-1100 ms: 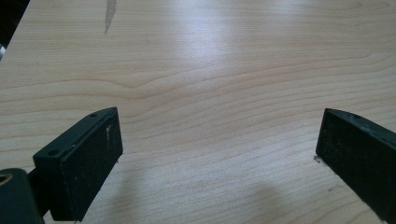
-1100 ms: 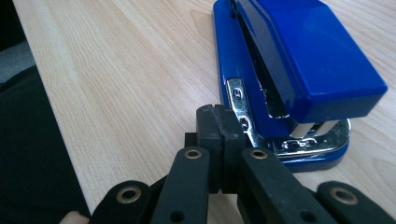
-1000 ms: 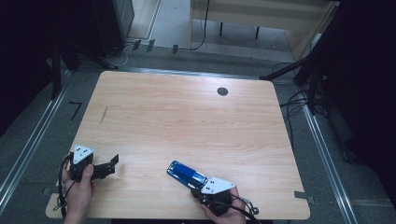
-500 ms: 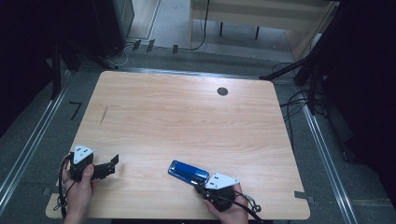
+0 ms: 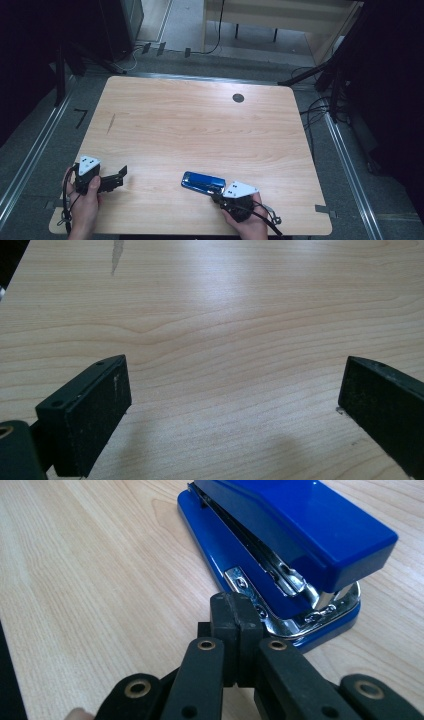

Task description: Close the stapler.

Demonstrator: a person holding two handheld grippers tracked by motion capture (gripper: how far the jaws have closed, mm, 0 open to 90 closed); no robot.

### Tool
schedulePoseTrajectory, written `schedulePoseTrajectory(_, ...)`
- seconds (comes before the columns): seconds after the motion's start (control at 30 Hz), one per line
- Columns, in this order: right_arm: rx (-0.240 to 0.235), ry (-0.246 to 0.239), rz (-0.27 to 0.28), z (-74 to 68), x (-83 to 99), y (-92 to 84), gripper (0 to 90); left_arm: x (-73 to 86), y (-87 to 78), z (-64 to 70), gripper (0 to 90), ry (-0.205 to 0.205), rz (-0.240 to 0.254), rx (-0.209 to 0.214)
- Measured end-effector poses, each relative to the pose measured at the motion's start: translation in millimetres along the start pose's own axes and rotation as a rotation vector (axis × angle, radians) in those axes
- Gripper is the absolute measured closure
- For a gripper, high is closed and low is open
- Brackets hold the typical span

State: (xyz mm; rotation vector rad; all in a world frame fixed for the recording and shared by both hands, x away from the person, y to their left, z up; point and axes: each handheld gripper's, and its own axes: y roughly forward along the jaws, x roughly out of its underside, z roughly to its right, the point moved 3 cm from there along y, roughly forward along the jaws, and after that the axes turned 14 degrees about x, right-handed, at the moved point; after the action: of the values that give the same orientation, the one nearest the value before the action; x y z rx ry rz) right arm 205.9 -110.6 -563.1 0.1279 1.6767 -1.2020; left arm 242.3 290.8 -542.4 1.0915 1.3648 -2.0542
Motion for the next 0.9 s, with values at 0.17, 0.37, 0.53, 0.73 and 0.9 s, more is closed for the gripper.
schedulePoseTrajectory(0.17, 0.004, 0.011, 0.005, 3.6, -1.0, 1.9, 90.0, 0.0, 0.0, 0.3, 0.7, 0.001, -0.001, -0.001)
schedulePoseTrajectory(0.37, 0.012, 0.026, 0.010, 9.0, -1.8, 3.9, 90.0, 0.0, 0.3, 0.6, 0.7, 0.004, -0.001, -0.003)
schedulePoseTrajectory(0.53, 0.015, 0.031, 0.013, 11.4, -2.4, 5.2, 90.0, 0.0, 0.4, 0.7, 0.7, 0.005, -0.002, -0.003)
schedulePoseTrajectory(0.73, 0.014, 0.043, 0.013, 13.7, -2.9, 6.5, 90.0, 0.1, 0.9, 1.2, 0.7, 0.006, -0.004, 0.002)
schedulePoseTrajectory(0.9, 0.016, 0.046, 0.013, 13.7, -3.3, 6.9, 90.0, 0.1, 0.8, 1.0, 0.7, 0.004, -0.005, 0.001)
